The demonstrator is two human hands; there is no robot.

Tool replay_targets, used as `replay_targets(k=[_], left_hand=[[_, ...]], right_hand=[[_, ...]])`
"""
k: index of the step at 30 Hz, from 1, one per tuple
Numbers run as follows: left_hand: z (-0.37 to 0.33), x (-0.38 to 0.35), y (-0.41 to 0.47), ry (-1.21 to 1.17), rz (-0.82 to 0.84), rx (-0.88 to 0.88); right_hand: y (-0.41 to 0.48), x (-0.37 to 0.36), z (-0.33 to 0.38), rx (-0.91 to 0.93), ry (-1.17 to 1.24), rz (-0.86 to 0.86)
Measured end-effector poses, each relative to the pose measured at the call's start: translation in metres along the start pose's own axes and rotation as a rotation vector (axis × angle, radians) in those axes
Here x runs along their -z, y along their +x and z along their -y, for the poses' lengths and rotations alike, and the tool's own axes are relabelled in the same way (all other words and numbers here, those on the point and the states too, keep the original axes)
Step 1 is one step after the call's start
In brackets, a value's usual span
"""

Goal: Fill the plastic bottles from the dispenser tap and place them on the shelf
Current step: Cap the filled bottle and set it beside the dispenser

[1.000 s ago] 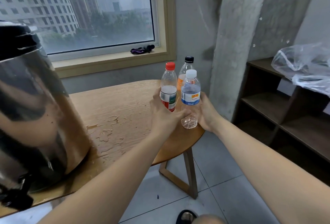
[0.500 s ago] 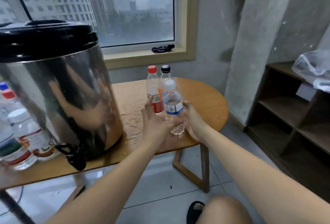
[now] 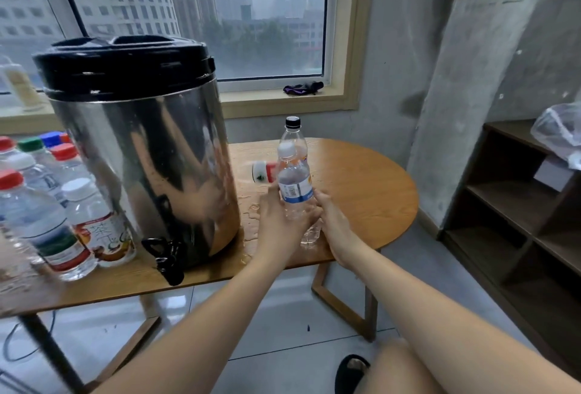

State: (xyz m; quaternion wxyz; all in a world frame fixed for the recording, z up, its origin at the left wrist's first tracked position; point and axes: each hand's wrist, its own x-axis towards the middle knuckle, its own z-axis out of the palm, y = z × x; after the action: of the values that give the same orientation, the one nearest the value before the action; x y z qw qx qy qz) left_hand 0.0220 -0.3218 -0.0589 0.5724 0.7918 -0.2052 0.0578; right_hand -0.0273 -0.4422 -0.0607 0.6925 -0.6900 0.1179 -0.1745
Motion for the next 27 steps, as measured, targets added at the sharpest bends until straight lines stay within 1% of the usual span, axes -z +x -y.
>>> replay_targets(k=[3,6,8,13,16,20,22,24,27], left_hand=[[0.001,0.001,-0.001,-0.004,0.018,0.020],[0.001,0.004,-0.003,-0.024,0.052,0.031],[-0.001,0.005,-0.004,-0.026,0.068,0.033],[-0.007,0.008,-0.006,-0.046,0.087,0.064],[-0.008,0.015,-0.007,-0.016,0.073,0.042],[-0.018,0.032,-0.017,0.001,0.082,-0.018],[-0.024,0.041,-0.027,0.011,0.099,-0.053],[-0.028,0.051,-0.041,0.019,0.130,-0.085],[-0.032,0.067,-0.065,0.023,0.181,-0.144]], right_hand=[[-0.001,0.002,0.003,-0.015,0.009,-0.015],[0.002,0.005,0.009,-0.034,0.050,-0.078],[0.010,0.007,0.017,-0.016,0.022,-0.107],[0.038,0.009,0.026,-0.018,-0.026,-0.067],[0.036,0.009,0.028,0.019,-0.034,-0.137],[-0.002,0.006,0.035,0.154,-0.045,-0.209],[-0.027,0.002,0.039,0.223,-0.050,-0.171],[-0.053,-0.002,0.044,0.275,-0.045,-0.095],[-0.084,-0.011,0.045,0.301,-0.034,-0.030]])
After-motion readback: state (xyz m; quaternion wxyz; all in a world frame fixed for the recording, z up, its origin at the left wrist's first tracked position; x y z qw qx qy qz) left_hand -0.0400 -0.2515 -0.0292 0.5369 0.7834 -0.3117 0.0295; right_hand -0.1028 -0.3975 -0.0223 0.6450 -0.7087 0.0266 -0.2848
